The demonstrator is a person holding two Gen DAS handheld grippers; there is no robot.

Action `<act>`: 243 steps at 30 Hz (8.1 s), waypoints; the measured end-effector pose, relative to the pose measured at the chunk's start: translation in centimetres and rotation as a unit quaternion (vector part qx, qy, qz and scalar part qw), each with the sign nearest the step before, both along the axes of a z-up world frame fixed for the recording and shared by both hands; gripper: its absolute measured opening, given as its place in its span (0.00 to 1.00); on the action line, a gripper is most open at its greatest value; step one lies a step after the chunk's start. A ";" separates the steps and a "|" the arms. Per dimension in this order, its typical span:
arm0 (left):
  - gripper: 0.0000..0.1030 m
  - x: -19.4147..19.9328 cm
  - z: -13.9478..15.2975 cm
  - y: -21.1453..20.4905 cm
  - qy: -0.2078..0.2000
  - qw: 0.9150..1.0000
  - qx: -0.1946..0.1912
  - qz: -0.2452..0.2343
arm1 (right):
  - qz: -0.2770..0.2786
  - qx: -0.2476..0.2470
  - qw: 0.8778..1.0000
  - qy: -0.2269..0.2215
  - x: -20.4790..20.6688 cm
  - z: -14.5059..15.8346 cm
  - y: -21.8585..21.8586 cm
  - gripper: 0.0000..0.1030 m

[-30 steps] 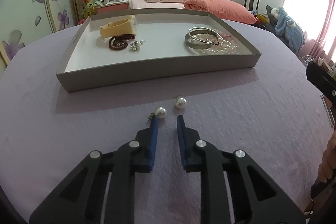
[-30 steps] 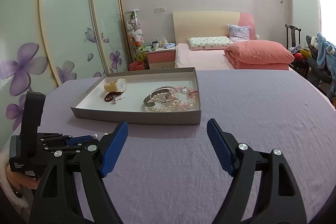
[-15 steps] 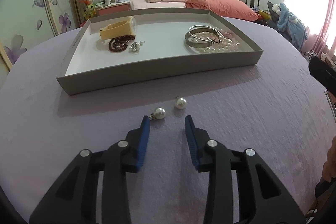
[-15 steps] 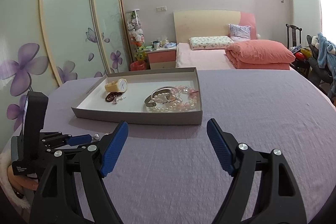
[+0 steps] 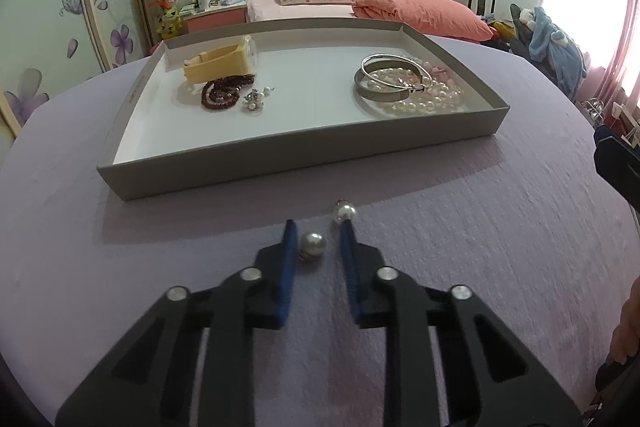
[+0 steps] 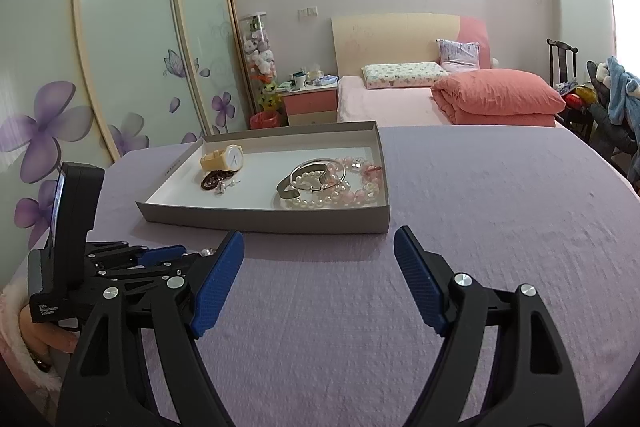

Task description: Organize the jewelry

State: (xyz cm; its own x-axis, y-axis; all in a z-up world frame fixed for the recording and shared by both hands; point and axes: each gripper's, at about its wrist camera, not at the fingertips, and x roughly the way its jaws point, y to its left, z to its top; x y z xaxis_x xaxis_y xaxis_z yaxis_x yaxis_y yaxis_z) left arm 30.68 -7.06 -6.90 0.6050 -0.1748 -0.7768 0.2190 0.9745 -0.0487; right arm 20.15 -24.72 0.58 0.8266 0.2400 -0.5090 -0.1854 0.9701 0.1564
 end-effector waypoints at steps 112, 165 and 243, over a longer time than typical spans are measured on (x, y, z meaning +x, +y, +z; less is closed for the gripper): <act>0.13 -1.2 9.5 8.5 -0.147 0.985 -0.049 0.076 | 0.017 -0.046 0.997 -0.063 3.6 5.6 5.2 0.15; 0.26 7.2 6.1 4.9 -0.191 0.978 -0.031 0.076 | 0.003 0.015 1.000 -0.007 14.5 -0.6 4.9 0.27; 0.96 -17.9 7.2 8.3 -0.264 0.957 -0.039 0.118 | -0.027 0.000 0.995 -0.096 -7.5 1.0 3.8 0.98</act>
State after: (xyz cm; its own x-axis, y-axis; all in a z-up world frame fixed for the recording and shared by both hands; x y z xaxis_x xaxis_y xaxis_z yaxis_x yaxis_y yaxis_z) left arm 12.75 1.22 0.31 0.9388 -0.0298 -0.3430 0.0075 0.9978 -0.0662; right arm 12.64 -20.93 1.56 0.9201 0.1926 -0.3410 -0.1596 0.9795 0.1228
